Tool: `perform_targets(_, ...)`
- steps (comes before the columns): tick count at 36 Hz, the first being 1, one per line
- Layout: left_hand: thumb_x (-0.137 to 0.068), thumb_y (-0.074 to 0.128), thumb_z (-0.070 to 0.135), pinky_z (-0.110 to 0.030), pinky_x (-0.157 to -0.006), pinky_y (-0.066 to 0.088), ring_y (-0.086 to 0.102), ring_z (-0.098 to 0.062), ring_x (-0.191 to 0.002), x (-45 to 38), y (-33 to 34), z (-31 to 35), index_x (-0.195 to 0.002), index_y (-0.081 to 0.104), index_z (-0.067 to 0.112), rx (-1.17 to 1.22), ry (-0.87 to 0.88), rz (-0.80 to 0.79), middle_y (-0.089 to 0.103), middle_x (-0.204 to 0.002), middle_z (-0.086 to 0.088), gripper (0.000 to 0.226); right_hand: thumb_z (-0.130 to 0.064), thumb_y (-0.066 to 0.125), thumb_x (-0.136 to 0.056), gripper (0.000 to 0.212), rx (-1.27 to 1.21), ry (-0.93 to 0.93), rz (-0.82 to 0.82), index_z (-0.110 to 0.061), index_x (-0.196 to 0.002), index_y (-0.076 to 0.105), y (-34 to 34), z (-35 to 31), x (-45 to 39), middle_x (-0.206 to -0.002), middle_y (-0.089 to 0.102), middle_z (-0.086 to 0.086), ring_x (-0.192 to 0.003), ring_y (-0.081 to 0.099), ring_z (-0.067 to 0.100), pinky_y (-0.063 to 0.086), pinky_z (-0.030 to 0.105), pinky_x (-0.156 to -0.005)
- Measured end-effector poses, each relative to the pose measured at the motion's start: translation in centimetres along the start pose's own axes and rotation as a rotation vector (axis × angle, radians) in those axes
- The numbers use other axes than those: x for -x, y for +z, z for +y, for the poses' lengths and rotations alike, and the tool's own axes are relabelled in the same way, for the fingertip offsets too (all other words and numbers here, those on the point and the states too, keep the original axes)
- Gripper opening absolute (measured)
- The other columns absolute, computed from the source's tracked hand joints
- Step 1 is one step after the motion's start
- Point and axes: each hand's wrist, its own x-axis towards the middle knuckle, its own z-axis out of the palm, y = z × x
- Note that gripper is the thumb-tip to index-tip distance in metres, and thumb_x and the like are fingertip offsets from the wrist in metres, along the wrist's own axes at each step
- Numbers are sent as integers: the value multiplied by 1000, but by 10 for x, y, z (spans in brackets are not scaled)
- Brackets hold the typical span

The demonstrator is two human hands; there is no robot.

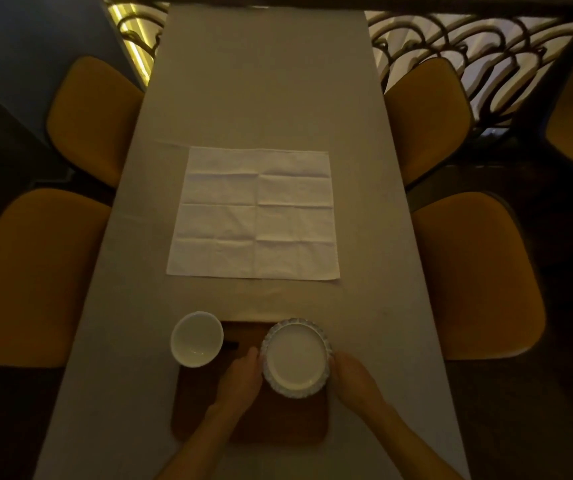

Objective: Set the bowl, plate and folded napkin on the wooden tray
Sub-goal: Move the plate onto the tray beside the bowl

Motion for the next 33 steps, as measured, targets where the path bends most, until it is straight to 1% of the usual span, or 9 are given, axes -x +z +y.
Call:
perform_targets(2, -103, 32, 28, -29, -55, 38, 64, -24, -77, 1, 0, 1, -86, 41, 18, -15, -11, -1, 67, -91, -8, 22, -30, 36, -102, 37, -6, 9, -10, -20, -131, 56, 1, -1, 2, -135, 59, 8, -121, 55, 25, 43, 34, -102)
perform_targets(6, -103, 32, 26, -39, -65, 49, 65, -27, -84, 3, -1, 6, -93, 47, 13, -26, -40, 0, 67, -96, -11, 22, -32, 36, -102, 40, 27, 52, -43, -20, -138, 49, 2, 0, 3, -143, 51, 8, -128, 49, 25, 39, 34, -106)
perform_targets(11, -103, 34, 22, -43, -71, 50, 64, -30, -88, -1, -3, 11, -97, 48, 9, -22, -50, 10, 65, -99, -14, 20, -30, 37, -102, 38, 82, 34, -52, -20, -136, 50, 0, -1, 0, -141, 53, 7, -126, 51, 25, 41, 35, -104)
perform_targets(15, -102, 35, 21, -40, -69, 49, 63, -28, -87, -2, -3, 11, -92, 44, 13, -45, -44, -5, 65, -99, -13, 16, -31, 36, -102, 38, 82, 46, -46, -20, -135, 51, 1, -1, -1, -141, 53, 7, -126, 51, 25, 41, 35, -104)
perform_targets(19, -101, 37, 19, -34, -63, 45, 64, -26, -86, -2, -1, 8, -99, 49, 10, -116, -22, -17, 66, -99, -11, 15, -34, 35, -102, 39, 88, 55, -32, -22, -135, 52, 1, -1, -1, -141, 53, 7, -126, 51, 24, 41, 36, -105)
perform_targets(24, -102, 33, 21, -41, -67, 48, 62, -28, -84, -2, -2, 8, -90, 44, 15, -119, -12, -16, 65, -98, -11, 18, -33, 36, -101, 38, 93, 98, -8, -19, -132, 53, -1, -3, 0, -138, 55, 8, -123, 53, 27, 44, 38, -101)
perform_targets(28, -100, 37, 19, -39, -65, 48, 63, -27, -83, -2, -4, 5, -89, 47, 15, -173, 3, 19, 65, -96, -9, 16, -30, 36, -101, 32, 94, 141, 20, -11, -118, 56, -7, -2, 3, -124, 59, 12, -115, 55, 28, 44, 36, -95)
perform_targets(31, -97, 40, 16, -38, -62, 47, 64, -27, -80, 0, -11, 6, -83, 40, 17, -228, -5, 71, 66, -92, -8, 14, -29, 38, -99, 21, 86, 190, 152, -15, -87, 48, -17, -6, 3, -100, 59, 12, -94, 58, 28, 48, 40, -81)
perform_targets(33, -97, 40, 16, -39, -61, 48, 64, -27, -79, 2, -18, 9, -80, 37, 18, -236, -3, 120, 67, -90, -8, 17, -28, 39, -97, 22, 147, 176, 248, -16, -79, 43, -26, -11, 4, -92, 60, 11, -84, 57, 28, 47, 39, -74)
